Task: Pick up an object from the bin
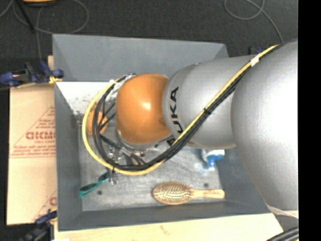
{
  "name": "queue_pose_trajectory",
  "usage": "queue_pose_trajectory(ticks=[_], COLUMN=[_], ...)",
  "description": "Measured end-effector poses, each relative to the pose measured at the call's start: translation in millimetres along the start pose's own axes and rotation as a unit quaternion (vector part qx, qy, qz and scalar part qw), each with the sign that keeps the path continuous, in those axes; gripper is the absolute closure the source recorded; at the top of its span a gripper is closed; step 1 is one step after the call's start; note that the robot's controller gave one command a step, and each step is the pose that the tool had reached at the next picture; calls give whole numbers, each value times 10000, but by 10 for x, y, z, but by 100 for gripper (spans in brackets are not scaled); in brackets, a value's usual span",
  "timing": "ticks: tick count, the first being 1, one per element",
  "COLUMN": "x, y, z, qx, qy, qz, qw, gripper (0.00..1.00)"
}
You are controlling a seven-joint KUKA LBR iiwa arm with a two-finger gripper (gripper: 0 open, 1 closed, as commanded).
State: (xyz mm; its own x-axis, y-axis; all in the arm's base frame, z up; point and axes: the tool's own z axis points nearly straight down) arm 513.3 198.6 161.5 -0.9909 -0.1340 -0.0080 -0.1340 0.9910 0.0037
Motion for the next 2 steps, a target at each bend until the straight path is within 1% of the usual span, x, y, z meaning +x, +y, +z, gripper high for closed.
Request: queue_pose_trajectory(ticks=[1,2], x=[10,10], y=[-130,-130], z=[-864,-864], qx=[20,19], qy=[24,24], qz=[-144,-144], qw=[9999,9999], gripper=[100,100])
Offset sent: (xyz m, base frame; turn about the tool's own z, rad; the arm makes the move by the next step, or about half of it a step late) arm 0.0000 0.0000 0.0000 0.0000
